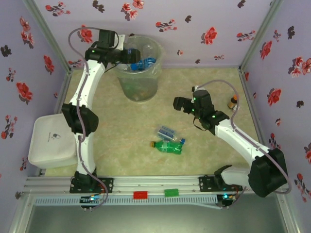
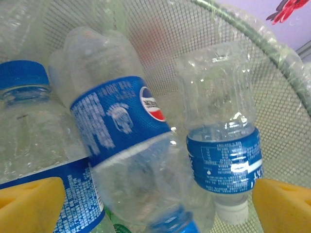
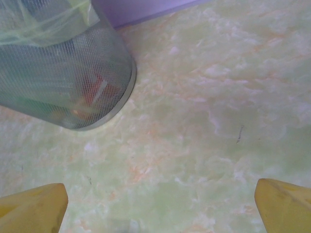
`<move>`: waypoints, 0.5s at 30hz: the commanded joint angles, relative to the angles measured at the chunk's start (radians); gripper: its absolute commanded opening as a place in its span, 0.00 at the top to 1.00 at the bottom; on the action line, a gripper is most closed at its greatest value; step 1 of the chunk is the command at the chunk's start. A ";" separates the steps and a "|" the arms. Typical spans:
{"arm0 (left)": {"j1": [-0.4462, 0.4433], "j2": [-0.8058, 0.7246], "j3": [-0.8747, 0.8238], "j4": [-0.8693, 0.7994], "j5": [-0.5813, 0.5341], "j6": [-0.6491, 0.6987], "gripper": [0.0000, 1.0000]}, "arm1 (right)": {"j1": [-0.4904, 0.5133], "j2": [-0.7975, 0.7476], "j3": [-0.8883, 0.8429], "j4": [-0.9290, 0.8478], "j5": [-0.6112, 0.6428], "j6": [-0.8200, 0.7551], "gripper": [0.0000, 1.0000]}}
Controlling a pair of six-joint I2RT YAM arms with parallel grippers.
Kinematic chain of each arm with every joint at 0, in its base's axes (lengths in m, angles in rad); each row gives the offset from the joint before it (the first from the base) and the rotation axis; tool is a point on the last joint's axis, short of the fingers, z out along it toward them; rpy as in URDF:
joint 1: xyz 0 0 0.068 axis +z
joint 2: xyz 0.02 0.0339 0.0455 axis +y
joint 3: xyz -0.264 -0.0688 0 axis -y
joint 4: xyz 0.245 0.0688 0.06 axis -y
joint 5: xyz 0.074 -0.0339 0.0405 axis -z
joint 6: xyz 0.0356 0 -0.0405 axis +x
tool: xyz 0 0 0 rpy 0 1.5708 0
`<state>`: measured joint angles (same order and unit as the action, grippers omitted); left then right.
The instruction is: Put the plastic bottles in the bin
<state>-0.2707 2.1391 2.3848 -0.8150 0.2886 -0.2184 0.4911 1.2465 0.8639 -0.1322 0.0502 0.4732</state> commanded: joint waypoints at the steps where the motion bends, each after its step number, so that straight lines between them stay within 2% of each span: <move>1: 0.004 -0.157 -0.119 0.107 -0.014 -0.034 0.00 | 0.020 0.040 0.008 -0.028 -0.080 -0.074 0.00; 9: 0.004 -0.568 -0.737 0.665 -0.043 -0.142 0.00 | 0.125 0.180 0.107 -0.162 -0.106 -0.193 0.00; 15: 0.005 -0.778 -1.091 0.908 -0.104 -0.246 0.00 | 0.190 0.253 0.172 -0.239 -0.110 -0.280 0.00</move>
<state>-0.2699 1.4002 1.4139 -0.0990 0.2317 -0.3851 0.6567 1.4757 0.9867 -0.3004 -0.0528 0.2710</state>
